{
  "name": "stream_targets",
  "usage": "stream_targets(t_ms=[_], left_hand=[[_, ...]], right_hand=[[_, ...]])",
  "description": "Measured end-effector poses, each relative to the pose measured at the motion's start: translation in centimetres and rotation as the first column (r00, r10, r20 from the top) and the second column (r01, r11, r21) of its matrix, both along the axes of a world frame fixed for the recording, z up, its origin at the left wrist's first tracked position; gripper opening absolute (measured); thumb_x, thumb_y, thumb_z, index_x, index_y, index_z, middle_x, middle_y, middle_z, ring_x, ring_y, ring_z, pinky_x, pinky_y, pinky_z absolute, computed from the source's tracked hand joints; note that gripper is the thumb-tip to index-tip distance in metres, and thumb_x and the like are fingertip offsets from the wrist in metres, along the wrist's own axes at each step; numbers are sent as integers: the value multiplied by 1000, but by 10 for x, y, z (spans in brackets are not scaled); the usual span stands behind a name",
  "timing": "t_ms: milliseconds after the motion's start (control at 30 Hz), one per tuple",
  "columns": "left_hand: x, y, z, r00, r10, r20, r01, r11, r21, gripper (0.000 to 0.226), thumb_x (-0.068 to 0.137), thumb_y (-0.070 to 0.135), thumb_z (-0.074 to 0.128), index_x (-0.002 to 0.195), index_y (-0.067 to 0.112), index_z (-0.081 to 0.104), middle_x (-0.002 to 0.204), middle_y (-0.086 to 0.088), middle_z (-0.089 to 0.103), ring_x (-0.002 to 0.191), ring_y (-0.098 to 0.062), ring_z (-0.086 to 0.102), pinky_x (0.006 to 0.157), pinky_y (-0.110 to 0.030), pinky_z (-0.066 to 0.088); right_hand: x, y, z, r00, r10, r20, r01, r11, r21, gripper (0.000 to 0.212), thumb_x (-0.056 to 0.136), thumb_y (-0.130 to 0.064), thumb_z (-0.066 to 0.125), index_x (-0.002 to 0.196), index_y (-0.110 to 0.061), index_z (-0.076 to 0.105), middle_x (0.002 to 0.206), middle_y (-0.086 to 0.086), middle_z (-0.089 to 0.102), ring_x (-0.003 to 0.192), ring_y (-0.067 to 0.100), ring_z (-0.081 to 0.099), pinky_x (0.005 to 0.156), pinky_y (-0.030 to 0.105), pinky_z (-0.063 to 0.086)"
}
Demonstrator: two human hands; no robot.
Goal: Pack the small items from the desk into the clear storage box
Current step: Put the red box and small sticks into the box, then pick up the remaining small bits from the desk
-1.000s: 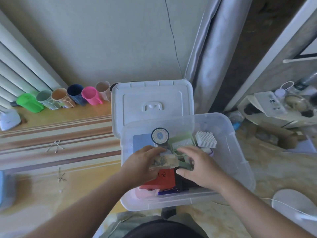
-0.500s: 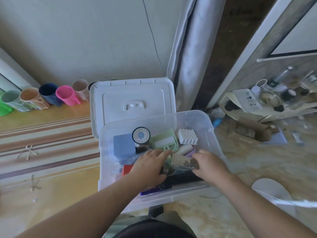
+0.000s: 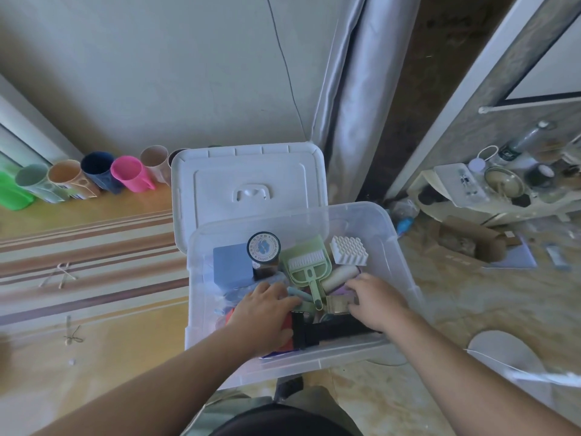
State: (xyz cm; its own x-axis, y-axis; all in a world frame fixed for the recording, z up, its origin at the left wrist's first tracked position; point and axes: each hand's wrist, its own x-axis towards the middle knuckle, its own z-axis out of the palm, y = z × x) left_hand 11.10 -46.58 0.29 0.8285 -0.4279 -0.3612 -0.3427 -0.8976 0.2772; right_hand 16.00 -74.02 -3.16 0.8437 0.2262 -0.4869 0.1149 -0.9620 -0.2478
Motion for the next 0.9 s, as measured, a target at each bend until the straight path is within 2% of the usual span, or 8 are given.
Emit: stream_targets(t_ms=[67,200,367,500,533,667,767,900], left_hand=[[0,4,0,1000,-1,8,1,1000,-16,58,88,46,54,144,44,41,142,4,46,127,-27,40,107,-44,42],[0,19,3,993,83,85,-76,994,-82,64,85,46,56,146,43,39,144,5,47,131,-26,41,107,-44,42],[3,73,11,932,251,262,-190,953,-238,60,86,55,57,142,36,50,132,6,52,122,-25,48,102,-42,46],[-6,151,11,825,501,263,-386,838,-386,55,87,53,61,138,33,55,133,4,54,123,-24,49,105,-39,42],[-12,174,9,793,553,256,-437,808,-394,53,88,52,61,137,33,56,132,3,55,123,-24,49,106,-39,42],[-42,272,-10,701,682,207,-613,725,-313,44,92,41,65,134,30,59,131,3,55,123,-22,45,107,-40,39],[-73,349,-37,636,767,88,-747,640,-179,46,91,32,66,136,30,58,134,2,52,127,-24,40,109,-43,40],[-102,430,-72,556,831,-17,-831,557,3,49,88,30,65,136,32,58,136,0,54,128,-30,42,108,-42,38]], right_hand=[[-3,11,12,1000,-18,19,15,989,150,37,89,-27,68,125,-37,67,129,-20,52,111,8,62,89,35,57],[-14,45,33,995,5,104,-35,955,294,50,92,-32,71,141,-31,60,141,-19,50,116,4,56,95,29,52],[-22,107,52,976,26,216,-118,897,426,57,86,-35,78,140,-24,63,141,-15,56,129,8,49,104,6,28],[-10,183,56,948,74,308,-222,849,479,54,81,-34,77,132,-19,67,135,-5,61,123,23,56,105,38,48],[-8,207,58,940,101,326,-255,841,477,53,81,-34,77,132,-19,68,133,-3,61,122,24,55,103,40,49],[-10,312,68,916,199,347,-352,814,461,51,83,-36,77,131,-21,68,128,-7,60,118,18,50,93,34,47],[-20,388,56,901,294,319,-417,790,450,51,87,-39,74,134,-21,67,130,-6,59,123,19,49,98,34,47],[-32,475,23,875,461,148,-482,799,361,51,98,-41,63,146,-26,55,139,-10,50,133,16,38,106,34,44]])
